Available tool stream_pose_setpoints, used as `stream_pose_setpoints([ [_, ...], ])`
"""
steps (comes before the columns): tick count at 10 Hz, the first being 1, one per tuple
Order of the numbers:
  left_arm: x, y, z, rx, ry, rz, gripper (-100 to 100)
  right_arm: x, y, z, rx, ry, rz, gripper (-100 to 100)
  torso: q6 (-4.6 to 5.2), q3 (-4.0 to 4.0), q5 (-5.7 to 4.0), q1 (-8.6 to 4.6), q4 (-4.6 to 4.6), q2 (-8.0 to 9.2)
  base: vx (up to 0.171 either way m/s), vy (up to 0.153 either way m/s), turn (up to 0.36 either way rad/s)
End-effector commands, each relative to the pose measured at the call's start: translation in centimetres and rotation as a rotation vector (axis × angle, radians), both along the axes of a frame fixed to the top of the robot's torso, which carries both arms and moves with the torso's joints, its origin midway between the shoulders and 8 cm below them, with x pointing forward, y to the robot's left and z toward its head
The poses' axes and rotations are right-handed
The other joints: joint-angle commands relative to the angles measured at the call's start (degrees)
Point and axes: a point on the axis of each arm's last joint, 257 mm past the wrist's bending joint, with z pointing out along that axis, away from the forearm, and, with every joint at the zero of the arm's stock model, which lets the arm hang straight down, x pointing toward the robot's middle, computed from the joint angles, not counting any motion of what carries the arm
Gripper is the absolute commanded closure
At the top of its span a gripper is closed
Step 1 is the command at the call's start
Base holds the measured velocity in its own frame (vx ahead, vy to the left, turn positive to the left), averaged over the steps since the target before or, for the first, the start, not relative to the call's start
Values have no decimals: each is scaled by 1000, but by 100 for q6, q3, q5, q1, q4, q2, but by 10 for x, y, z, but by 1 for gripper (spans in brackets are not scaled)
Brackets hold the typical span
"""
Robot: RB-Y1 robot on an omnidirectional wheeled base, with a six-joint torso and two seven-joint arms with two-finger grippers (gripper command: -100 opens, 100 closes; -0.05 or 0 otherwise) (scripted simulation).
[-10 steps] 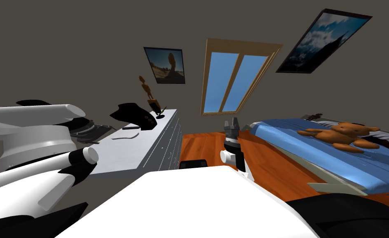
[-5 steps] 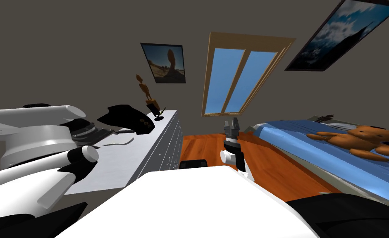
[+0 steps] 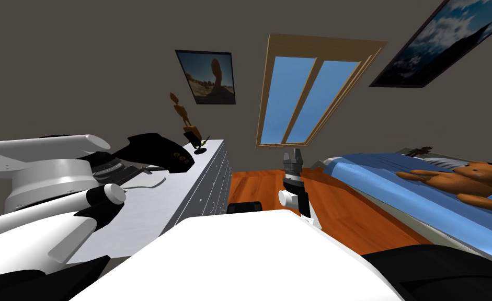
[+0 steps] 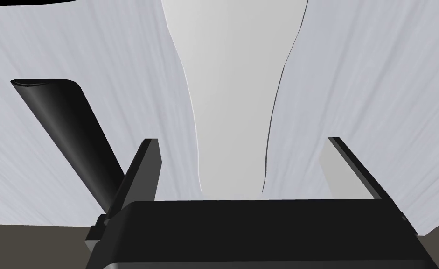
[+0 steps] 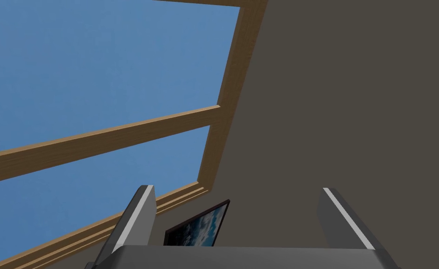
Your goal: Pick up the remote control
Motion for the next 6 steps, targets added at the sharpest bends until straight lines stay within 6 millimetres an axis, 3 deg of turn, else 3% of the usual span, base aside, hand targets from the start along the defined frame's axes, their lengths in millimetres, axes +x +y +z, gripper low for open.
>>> stream_pose_setpoints([
  [1,0,0,0,0,0,0,0,0,0,0,0,0,0,0,0,0,0,0,0,0,0,0,0],
  [2,5,0,-10,3,-4,0,-100,0,0,0,0,0,0,0,1,1,0,-1,0,3,-21,10,15],
  [4,10,-1,-20,4,-7,0,-100,0,0,0,0,0,0,0,6,4,9,0,-3,12,-38,15,3],
  [5,9,-1,-13,6,-10,0,-100,0,0,0,0,0,0,0,7,-1,23,1,-11,11,-17,5,-1],
  [6,10,-1,-14,7,-11,1,100,0,0,0,0,0,0,0,7,-6,23,0,-13,2,0,0,0],
])
